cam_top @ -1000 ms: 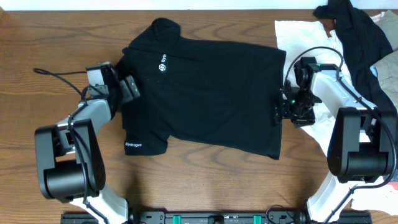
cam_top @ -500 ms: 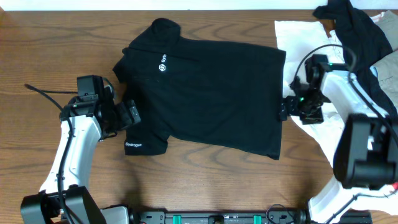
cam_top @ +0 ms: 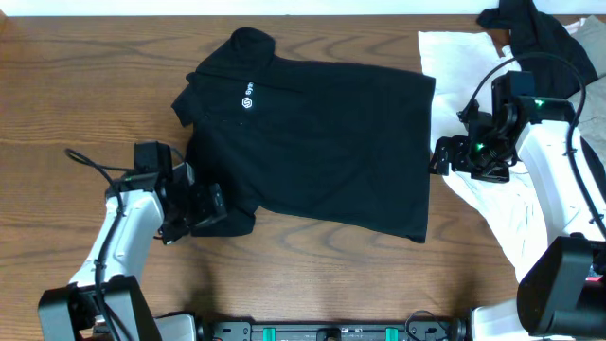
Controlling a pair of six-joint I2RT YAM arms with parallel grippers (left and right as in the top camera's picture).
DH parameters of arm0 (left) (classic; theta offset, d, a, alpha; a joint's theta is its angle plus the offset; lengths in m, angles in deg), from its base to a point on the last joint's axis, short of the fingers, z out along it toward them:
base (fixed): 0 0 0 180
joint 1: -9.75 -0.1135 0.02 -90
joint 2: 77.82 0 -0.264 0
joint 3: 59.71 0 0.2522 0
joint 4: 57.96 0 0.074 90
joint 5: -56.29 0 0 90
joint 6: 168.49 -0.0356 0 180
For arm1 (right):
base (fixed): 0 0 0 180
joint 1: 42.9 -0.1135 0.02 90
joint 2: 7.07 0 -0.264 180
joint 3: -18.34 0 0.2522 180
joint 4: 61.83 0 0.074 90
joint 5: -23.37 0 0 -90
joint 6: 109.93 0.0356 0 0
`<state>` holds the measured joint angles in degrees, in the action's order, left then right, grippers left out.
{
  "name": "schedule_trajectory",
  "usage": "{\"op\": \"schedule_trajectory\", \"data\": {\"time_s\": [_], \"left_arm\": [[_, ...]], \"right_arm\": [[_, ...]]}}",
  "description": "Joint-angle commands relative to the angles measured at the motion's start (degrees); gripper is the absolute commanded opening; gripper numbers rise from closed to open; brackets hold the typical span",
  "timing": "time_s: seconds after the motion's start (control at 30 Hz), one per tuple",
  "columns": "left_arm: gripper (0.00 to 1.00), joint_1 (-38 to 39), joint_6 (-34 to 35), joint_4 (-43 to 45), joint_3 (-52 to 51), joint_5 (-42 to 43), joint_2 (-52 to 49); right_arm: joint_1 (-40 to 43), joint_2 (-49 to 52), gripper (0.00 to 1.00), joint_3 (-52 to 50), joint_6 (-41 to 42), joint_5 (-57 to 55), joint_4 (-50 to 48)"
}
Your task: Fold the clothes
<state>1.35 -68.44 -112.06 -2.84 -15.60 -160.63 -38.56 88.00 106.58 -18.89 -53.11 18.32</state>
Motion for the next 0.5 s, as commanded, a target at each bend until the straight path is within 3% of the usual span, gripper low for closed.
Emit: {"op": "schedule_trajectory", "data": {"time_s": [0.0,0.2,0.47], "left_arm": [[0.98,0.1,-1.2,2.0,-2.2,0.7,0.3],[1.00,0.1,-1.2,3.3,-2.7,-2.1,0.3],[0.90,0.1,0.7,4.8,-4.0,-5.7,0.1]], "right_arm": [[0.5,-0.7,0.89,-0.6,0.2,1.9,0.1],[0.5,-0.7,0.90,-2.0,0.2,1.9,0.0],[0.5,-0.7,0.90,-3.5,0.2,1.9,-0.7]]}}
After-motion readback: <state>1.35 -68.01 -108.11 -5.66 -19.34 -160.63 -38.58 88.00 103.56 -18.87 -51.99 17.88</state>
